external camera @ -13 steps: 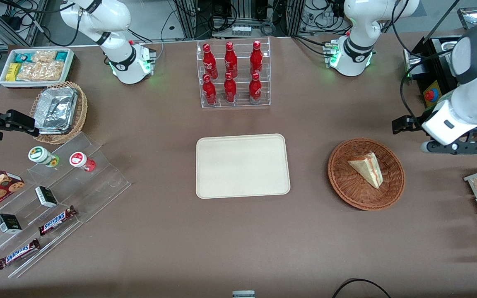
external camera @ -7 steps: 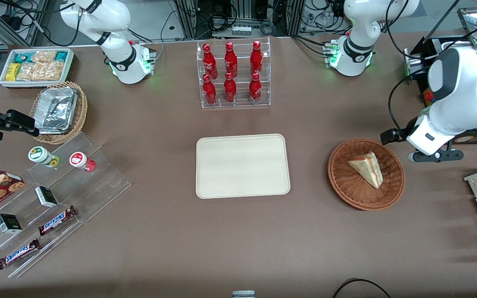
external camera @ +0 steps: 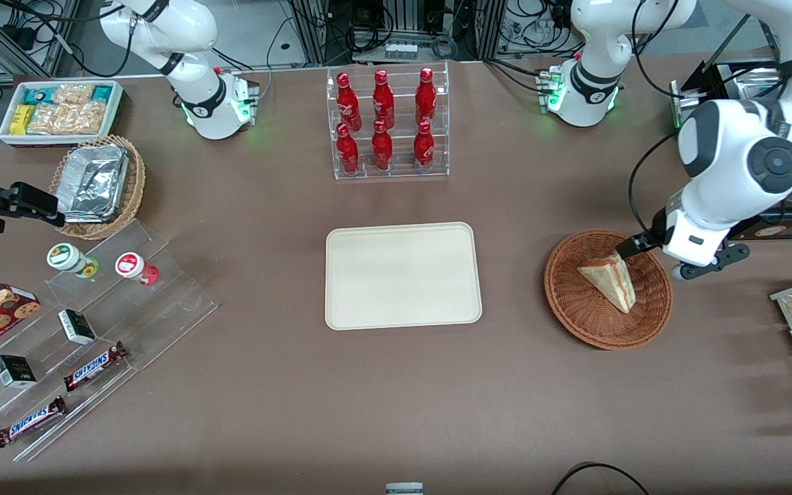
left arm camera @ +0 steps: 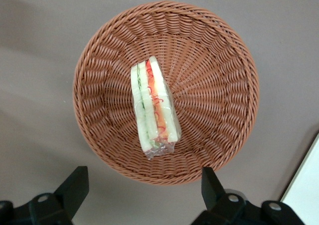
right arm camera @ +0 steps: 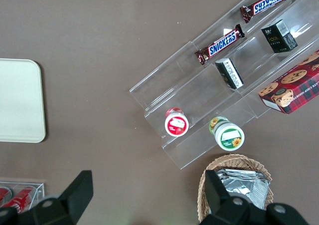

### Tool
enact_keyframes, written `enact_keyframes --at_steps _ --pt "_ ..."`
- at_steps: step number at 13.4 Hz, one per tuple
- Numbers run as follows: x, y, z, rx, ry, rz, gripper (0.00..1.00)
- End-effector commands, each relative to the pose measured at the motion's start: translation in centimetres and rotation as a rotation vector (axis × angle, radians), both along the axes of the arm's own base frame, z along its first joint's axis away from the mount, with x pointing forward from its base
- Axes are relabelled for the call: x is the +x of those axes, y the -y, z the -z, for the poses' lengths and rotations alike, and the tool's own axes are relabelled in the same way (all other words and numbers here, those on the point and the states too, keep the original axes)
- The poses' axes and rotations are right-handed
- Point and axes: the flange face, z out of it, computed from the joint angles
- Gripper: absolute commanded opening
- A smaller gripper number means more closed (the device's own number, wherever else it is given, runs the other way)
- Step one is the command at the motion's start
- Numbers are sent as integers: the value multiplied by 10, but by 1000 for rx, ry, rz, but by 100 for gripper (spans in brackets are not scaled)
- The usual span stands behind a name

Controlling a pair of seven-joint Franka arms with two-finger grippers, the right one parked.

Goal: Place sandwich from basket to tray
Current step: 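Lower the open left gripper around the wrapped sandwich in the basket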

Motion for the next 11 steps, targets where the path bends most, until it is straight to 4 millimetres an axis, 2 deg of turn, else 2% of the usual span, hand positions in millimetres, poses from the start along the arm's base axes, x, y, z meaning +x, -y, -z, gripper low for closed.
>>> enact_keyframes --at_steps 1,4,9,11 --pt "-4 6 13 14 26 -121 100" --pt "-3 7 27 16 36 -216 100" --pt "-1 5 42 15 31 -222 100" --pt "1 6 55 13 31 -225 100"
